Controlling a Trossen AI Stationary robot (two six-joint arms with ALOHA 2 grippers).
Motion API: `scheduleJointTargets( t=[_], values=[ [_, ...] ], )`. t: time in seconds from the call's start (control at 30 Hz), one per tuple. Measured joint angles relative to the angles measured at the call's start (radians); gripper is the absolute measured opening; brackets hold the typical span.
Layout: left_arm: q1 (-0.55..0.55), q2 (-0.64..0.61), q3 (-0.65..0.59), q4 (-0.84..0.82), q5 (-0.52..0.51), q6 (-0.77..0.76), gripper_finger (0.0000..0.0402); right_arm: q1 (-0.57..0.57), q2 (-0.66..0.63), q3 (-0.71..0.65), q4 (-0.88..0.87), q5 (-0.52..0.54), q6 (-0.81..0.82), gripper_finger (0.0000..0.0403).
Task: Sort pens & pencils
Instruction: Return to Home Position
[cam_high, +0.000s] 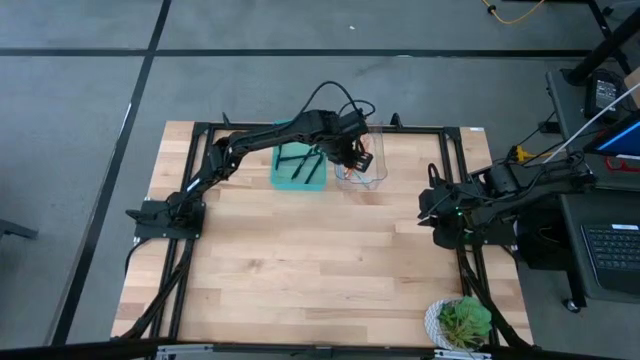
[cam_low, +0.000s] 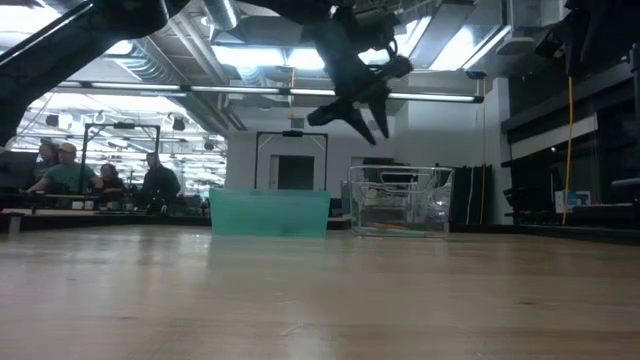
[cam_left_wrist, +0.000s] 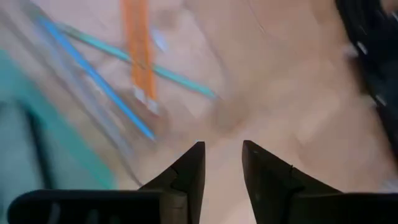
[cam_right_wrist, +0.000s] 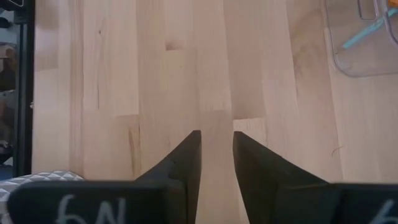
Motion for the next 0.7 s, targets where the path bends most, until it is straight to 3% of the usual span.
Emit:
scheduleJointTargets(
  t=[0.13, 0.27, 0.37, 0.57, 0.7],
  values=[
    [-0.017, 0.000, 0.000, 0.000, 0.124, -0.002, 0.0099, 0.000, 0.000, 0.000, 0.001, 0.000, 0.002, 0.0094],
    [-0.040, 0.001, 0.000, 0.006, 0.053, 0.018, 0.0099, 0.000, 0.000, 0.000, 0.043, 0.000, 0.002, 0.0094],
    [-0.052, -0.007, -0.001, -0.044, 0.061, 0.177, 0.0099, 0.000, 0.000, 0.000, 0.116, 0.000, -0.003, 0.0094],
    [-0.096, -0.072, 0.000, -0.105, 0.075, 0.261, 0.0099, 0.000, -0.001, 0.000, 0.301, 0.000, -0.054, 0.0094],
    [-0.113, -0.122, -0.001, -0.103, 0.012, 0.340, 0.0099, -0.002, 0.001, 0.026, 0.392, 0.000, -0.096, 0.0094]
  ],
)
